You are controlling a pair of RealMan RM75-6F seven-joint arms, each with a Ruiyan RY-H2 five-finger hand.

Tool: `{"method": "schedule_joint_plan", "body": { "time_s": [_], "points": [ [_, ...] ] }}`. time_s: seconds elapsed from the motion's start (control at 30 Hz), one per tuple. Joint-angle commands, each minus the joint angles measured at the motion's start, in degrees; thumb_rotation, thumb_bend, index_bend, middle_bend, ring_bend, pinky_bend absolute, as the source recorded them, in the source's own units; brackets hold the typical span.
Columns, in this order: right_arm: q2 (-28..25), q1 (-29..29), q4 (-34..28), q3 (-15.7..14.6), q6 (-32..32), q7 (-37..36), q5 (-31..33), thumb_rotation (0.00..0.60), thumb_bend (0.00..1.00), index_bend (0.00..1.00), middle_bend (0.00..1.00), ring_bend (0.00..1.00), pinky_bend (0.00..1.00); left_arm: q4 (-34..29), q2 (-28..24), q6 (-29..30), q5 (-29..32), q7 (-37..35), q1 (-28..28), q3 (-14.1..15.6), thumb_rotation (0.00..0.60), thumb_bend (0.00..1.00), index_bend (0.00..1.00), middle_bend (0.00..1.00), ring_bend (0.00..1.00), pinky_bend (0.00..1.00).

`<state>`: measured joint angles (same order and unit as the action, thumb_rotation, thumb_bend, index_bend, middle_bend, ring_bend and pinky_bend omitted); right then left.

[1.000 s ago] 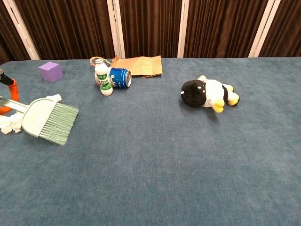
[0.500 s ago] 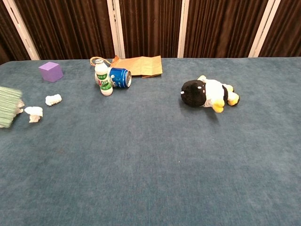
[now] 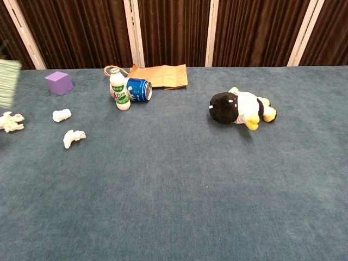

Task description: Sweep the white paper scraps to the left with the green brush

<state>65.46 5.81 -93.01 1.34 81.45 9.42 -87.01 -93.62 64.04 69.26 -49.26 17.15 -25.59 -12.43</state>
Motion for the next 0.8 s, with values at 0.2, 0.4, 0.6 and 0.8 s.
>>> {"method": "schedule_joint_plan", "body": {
  "time_s": [0.2, 0.4, 0.6, 0.8],
  "points": [
    [-0.13, -0.01, 0.15, 0.05, -0.05, -0.31, 0.16, 0.600, 0.32, 0.00, 0.00, 0.00, 0.01, -12.75, 8.36, 1.72, -8.29, 7.49, -0.92, 5.83, 0.600, 0.71, 0.76, 1.00, 1.00, 1.00],
    [-0.32, -0.09, 0.28, 0.14, 0.02, -0.69, 0.37, 0.600, 0.32, 0.00, 0.00, 0.00, 0.01, -13.72, 17.98, 2.52, -7.97, 14.41, -1.79, 8.80, 0.600, 0.44, 0.57, 1.00, 1.00, 1.00],
    [-0.56, -0.24, 0.34, 0.26, 0.24, -1.26, 0.58, 0.600, 0.32, 0.00, 0.00, 0.00, 0.01, -12.88, 21.00, 2.68, -7.68, 18.48, -1.45, 11.92, 0.600, 0.05, 0.32, 1.00, 1.00, 1.00],
    [-0.95, -0.40, 0.23, 0.30, 0.43, -1.72, 0.66, 0.600, 0.32, 0.00, 0.00, 0.00, 0.01, -14.30, 15.02, 6.42, -12.51, 15.40, 1.22, 13.34, 0.600, 0.01, 0.12, 0.66, 0.74, 0.86]
  ]
}}
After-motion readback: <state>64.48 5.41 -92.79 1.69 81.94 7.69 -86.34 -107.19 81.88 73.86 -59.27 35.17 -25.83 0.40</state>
